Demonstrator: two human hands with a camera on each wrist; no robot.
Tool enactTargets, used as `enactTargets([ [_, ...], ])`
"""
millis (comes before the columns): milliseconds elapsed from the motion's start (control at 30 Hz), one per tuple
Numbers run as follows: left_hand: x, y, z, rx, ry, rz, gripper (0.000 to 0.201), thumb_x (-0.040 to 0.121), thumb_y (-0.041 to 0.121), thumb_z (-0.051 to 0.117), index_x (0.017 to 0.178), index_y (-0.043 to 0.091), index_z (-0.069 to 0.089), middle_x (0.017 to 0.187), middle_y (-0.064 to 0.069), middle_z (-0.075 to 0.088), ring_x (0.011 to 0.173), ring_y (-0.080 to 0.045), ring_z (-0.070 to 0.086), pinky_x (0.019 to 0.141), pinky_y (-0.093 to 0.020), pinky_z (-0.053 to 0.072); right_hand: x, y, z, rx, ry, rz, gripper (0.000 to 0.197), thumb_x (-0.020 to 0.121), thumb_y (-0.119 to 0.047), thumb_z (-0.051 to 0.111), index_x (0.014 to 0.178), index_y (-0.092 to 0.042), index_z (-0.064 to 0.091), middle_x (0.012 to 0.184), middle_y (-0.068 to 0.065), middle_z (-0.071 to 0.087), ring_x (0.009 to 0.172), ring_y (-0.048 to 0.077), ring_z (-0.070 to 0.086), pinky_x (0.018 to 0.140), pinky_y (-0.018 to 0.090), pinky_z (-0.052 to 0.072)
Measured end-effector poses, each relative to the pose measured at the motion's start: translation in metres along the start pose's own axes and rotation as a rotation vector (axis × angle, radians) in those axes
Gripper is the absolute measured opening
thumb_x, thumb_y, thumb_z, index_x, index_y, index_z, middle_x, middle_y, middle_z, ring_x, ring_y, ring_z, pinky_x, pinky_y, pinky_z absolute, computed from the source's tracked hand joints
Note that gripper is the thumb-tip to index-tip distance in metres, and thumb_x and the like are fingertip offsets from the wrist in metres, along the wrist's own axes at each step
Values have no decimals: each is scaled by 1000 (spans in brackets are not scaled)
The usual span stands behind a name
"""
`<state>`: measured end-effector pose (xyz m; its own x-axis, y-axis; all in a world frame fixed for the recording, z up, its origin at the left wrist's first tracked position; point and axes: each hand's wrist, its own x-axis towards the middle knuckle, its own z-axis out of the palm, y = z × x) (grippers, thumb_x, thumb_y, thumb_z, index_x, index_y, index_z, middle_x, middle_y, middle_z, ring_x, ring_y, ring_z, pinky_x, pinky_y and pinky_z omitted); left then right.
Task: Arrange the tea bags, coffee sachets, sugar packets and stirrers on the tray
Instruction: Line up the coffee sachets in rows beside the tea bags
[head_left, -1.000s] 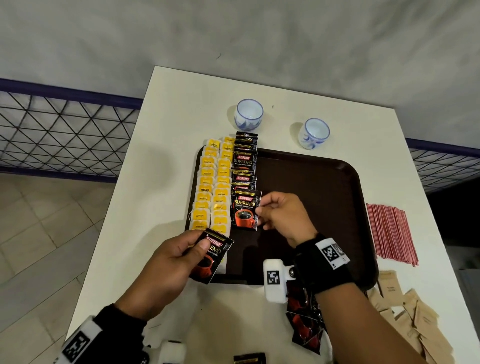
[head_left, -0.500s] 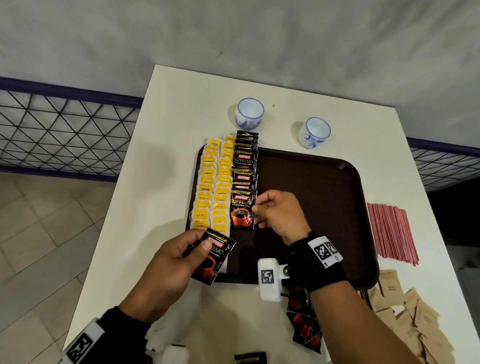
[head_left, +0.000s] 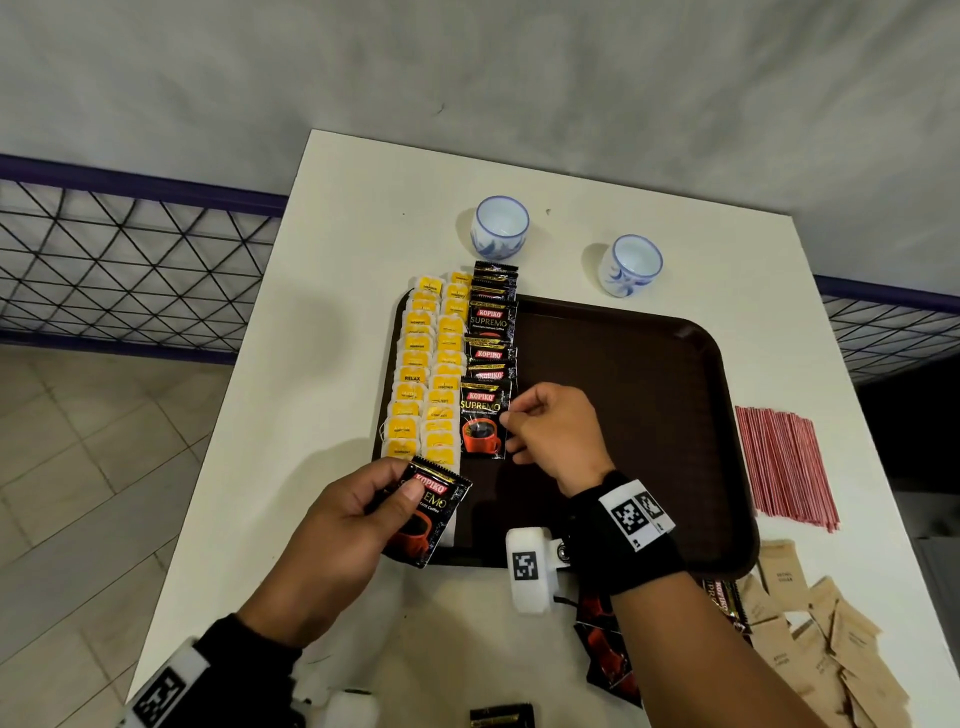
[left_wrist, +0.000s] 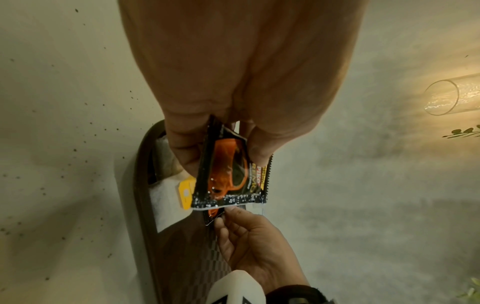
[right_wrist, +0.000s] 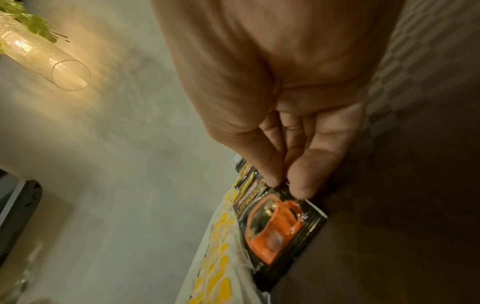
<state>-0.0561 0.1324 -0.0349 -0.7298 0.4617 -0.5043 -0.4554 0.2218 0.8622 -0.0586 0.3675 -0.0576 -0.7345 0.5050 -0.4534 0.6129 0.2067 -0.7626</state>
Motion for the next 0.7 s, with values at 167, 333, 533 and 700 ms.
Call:
enactTargets([
  [167,1,-1,1,-9,-6,-4,23,102,19,53,112,22,74,105,-3,78,99,-24,74,82,-30,56,-1,2,1,-152,85,-51,14,82,-21,78,75,-21,66,72,1,69,59,15,66,57,32,58],
  [333,0,-2,1,-11,-10,2,23,102,19,53,113,21,73,105,-2,78,98,-22,74,82,-29,55,-4,2,1,-184,125,-63,17,81,-30,77,79,-25,61,81,-1,68,71,19,68,68,36,59],
  [533,2,-3,1,-11,-15,11,23,103,18,53,113,21,74,105,-3,78,100,-26,73,83,-31,56,-6,3,2,-126,124,-61,13,84,-26,73,78,-25,62,78,-2,68,74,18,70,72,46,61],
  [700,3,-3,1,-33,-10,10,23,103,17,53,110,22,75,103,-6,78,100,-32,72,74,-27,58,-8,3,-1,-143,134,-108,10,87,-20,69,81,-24,62,79,-1,70,74,15,69,69,33,57],
])
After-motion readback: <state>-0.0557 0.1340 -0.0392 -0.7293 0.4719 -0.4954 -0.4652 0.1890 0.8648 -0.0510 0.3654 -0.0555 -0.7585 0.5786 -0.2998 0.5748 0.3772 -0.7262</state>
